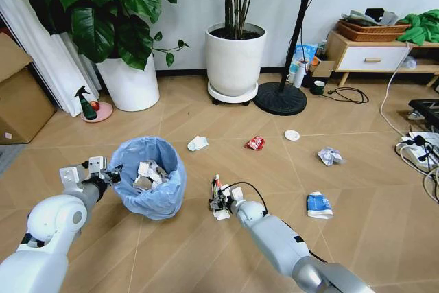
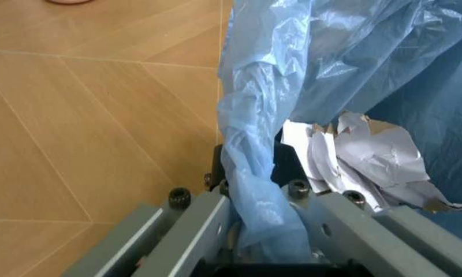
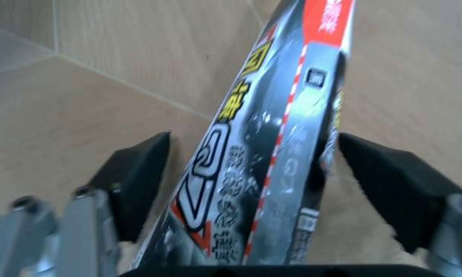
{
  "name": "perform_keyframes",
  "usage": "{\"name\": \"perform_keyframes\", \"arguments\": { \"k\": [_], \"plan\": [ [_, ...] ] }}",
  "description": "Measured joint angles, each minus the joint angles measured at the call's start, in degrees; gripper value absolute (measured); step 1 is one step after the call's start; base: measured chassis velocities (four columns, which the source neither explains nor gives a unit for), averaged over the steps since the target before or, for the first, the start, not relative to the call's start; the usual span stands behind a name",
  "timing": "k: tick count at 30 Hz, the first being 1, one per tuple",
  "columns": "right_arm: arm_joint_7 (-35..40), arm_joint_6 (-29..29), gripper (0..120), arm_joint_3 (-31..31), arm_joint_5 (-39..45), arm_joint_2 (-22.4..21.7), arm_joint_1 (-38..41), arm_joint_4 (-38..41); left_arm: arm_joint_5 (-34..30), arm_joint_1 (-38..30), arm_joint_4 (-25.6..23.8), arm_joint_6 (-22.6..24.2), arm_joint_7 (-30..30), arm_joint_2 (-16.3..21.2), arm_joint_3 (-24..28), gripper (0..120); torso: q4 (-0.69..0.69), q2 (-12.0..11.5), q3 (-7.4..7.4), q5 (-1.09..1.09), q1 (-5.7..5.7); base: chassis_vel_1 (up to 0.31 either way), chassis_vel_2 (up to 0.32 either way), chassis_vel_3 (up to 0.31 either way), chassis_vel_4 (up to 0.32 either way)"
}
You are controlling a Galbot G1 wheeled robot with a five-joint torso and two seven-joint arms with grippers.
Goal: Pick up the trash bin and place the garbage on the floor into it.
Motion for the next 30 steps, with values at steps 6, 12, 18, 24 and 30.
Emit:
{"name": "perform_keyframes", "arguments": {
  "k": [6,12,18,24,30],
  "plan": [
    [-0.34,0.32,59,0.24,-0.81,0.5,0.07,-0.75,-0.02,-0.02,-0.06,-0.02,-0.04,-0.01,0.01,0,0.0,0.0,0.0,0.0,0.0,0.0,0.0,0.0,0.0],
    [-0.8,0.53,38,0.38,-1.32,0.67,0.08,-1.29,-0.04,0.05,-0.37,-0.02,-0.1,-0.12,0.01,0,-0.01,0.0,0.0,0.0,0.0,0.0,0.0,0.0,0.0],
    [-1.0,0.75,16,0.95,-1.72,0.84,0.02,-1.71,-0.07,0.07,-0.56,-0.02,-0.17,-0.16,0.0,0,-0.01,0.0,-0.01,0.01,0.0,0.0,0.0,0.0,0.0],
    [-1.17,0.94,2,1.66,-1.81,0.37,-0.37,-1.02,-0.06,0.28,-0.73,-0.02,-0.22,-0.35,0.0,0,0.02,0.0,0.0,0.03,0.0,0.0,0.0,0.0,0.0],
    [-0.52,0.53,1,3.28,-0.87,-1.67,-1.22,3.66,-0.06,0.61,-0.97,-0.01,-0.25,-0.35,-0.02,0,0.0,0.0,0.01,0.01,0.0,0.0,0.0,0.0,0.0]
  ]
}}
